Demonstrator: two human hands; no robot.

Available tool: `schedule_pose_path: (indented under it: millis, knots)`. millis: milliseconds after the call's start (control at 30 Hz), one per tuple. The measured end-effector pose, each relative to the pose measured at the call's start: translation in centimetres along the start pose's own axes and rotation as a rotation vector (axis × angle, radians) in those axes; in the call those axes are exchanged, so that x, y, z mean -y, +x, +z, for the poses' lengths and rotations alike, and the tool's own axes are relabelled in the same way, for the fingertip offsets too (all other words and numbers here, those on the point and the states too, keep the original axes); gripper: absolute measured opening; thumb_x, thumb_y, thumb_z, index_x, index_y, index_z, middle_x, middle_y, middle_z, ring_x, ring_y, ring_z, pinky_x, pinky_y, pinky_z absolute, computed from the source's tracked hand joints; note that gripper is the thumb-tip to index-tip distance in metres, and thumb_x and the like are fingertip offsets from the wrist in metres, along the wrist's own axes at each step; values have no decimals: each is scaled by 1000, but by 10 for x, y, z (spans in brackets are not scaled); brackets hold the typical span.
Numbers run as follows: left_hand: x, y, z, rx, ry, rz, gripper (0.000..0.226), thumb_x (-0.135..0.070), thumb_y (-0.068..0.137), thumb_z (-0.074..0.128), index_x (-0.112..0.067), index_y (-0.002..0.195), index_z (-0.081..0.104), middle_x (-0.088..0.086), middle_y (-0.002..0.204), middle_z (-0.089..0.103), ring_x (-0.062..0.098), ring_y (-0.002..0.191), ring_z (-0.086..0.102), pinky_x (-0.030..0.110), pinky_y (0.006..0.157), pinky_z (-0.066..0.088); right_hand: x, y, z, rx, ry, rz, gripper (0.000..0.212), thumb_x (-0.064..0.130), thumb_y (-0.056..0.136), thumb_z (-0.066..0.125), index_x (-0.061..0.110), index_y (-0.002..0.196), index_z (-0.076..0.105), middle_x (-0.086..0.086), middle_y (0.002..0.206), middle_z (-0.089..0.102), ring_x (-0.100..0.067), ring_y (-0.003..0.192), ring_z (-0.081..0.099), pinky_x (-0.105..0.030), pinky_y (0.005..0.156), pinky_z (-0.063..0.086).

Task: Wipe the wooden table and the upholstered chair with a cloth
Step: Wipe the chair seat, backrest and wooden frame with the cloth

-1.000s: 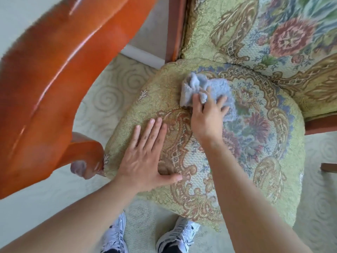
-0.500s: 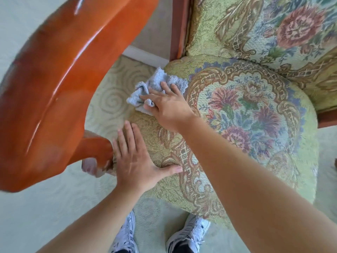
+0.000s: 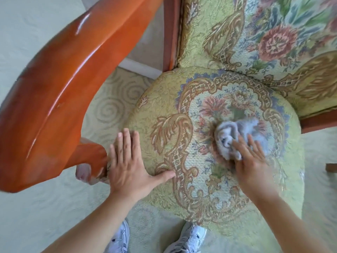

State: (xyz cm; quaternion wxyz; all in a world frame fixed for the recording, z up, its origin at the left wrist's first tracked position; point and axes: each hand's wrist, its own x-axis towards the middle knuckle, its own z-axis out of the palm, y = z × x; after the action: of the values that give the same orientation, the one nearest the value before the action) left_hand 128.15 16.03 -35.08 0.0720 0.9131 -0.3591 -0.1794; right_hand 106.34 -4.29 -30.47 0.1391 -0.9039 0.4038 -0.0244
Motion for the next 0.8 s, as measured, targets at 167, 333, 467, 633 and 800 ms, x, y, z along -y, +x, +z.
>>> schedule_pose_path:
  millis: [167,333,467,633,800]
  knots:
    - [-37,15,1,0,24,185,149,-110,55,24,-10,163,1,14,168,-12,29,156,-12,56,124,5,-18,-20,5,-99,164,576,38,34,104,34,38,142,33,-9,159,33,-37,147,29,-64,105,40]
    - [-91,43,3,22,67,294,147,-113,49,14,-21,157,-24,6,162,-36,26,150,-31,54,124,-7,-24,35,5,-188,337,689,41,40,107,29,37,148,33,-1,165,19,-36,152,9,-59,116,24]
    - [-119,62,4,22,144,361,145,-113,47,7,-25,157,-26,3,159,-43,25,147,-37,53,123,-12,-52,86,-9,-116,344,591,44,39,108,29,27,148,40,-5,164,21,-41,149,13,-57,117,23]
    - [-135,72,7,-10,200,400,139,-112,50,5,-29,158,-23,1,161,-38,25,148,-34,54,122,-9,-63,53,-3,-138,344,387,42,38,108,31,25,145,45,3,163,24,-28,153,8,-55,120,23]
    - [-157,82,8,-26,261,410,135,-111,52,2,-31,159,-21,4,163,-34,29,150,-29,57,122,-7,-35,-49,21,-177,353,352,44,35,107,31,27,150,39,9,163,20,-19,154,1,-38,125,4]
